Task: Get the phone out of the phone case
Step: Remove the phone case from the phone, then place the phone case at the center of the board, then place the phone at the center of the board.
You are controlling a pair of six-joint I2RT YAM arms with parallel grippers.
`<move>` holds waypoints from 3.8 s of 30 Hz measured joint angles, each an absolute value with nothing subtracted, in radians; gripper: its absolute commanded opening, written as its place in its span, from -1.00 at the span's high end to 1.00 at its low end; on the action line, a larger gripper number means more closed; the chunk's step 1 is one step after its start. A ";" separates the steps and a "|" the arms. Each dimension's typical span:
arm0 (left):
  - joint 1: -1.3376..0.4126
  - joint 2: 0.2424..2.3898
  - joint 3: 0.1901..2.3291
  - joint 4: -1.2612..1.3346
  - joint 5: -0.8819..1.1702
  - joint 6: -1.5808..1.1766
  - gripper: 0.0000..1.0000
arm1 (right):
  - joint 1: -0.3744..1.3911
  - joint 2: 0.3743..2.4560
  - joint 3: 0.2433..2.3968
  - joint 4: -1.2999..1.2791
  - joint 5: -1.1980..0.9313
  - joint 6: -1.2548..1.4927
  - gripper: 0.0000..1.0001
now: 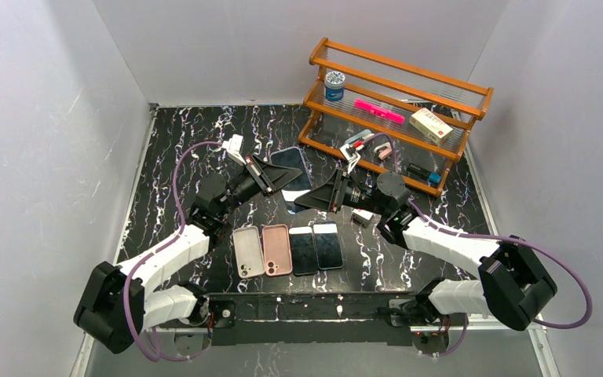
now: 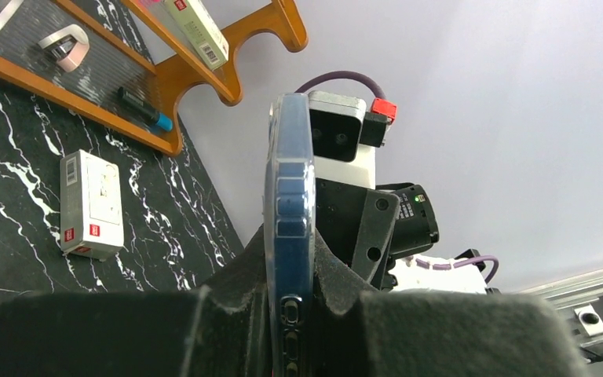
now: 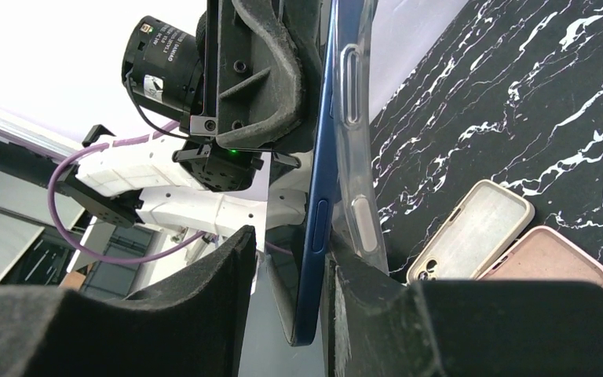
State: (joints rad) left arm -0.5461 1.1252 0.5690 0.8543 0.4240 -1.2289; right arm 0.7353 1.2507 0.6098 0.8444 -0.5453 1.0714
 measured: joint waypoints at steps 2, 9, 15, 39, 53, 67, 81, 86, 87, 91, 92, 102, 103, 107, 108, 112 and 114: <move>-0.546 1.125 0.569 0.861 0.424 -1.220 0.94 | 0.733 1.255 0.613 0.847 -0.550 1.074 0.23; -0.561 1.125 0.569 0.875 0.417 -1.171 0.24 | 0.727 1.257 0.612 0.835 -0.549 1.080 0.72; -0.612 1.125 0.569 0.825 0.467 -1.135 -0.26 | 0.725 1.257 0.604 0.823 -0.543 1.103 0.97; -0.571 0.819 0.465 0.428 0.285 -1.001 -0.26 | 0.662 1.201 0.573 0.746 -0.419 1.131 0.97; -0.566 0.918 0.439 0.443 0.311 -1.015 -0.13 | 0.662 1.228 0.573 0.751 -0.423 1.131 0.97; -0.565 1.008 0.438 0.564 0.377 -1.057 -0.03 | 0.664 1.256 0.573 0.815 -0.462 1.172 0.97; -0.565 1.057 0.450 0.664 0.388 -1.050 1.00 | 0.683 1.287 0.573 0.840 -0.469 1.185 0.97; -0.565 1.044 0.507 0.434 0.268 -0.909 1.00 | 0.688 1.280 0.573 0.760 -0.432 1.123 0.97; -0.563 1.046 0.523 0.376 0.233 -0.877 1.00 | 0.688 1.275 0.573 0.739 -0.421 1.109 0.97; -0.545 1.093 0.599 0.172 0.111 -0.774 1.00 | 0.686 1.261 0.573 0.669 -0.370 1.046 0.97; -0.539 1.110 0.614 0.134 0.087 -0.755 1.00 | 0.686 1.261 0.573 0.655 -0.358 1.035 0.97; -0.417 1.290 0.718 -0.173 -0.003 -0.632 1.00 | 0.662 1.482 0.604 0.563 -0.239 0.907 0.97; -0.404 1.319 0.742 -0.197 0.000 -0.619 1.00 | 0.662 1.517 0.613 0.556 -0.235 0.902 0.97; -0.364 1.391 0.805 -0.244 0.038 -0.579 1.00 | 0.661 1.630 0.659 0.549 -0.222 0.894 0.97; -0.353 1.406 0.814 -0.250 0.052 -0.570 1.00 | 0.661 1.651 0.670 0.550 -0.220 0.894 0.97; -0.319 1.452 0.821 -0.265 0.095 -0.548 1.00 | 0.661 1.744 0.715 0.587 -0.221 0.912 0.97; -0.301 1.474 0.834 -0.273 0.123 -0.542 0.95 | 0.661 1.781 0.731 0.604 -0.224 0.920 0.93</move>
State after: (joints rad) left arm -0.3008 1.4738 0.8345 -0.2733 0.1226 -0.5423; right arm 0.6609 1.7809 0.7307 0.6044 -0.2241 0.9195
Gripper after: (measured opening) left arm 0.087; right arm 0.155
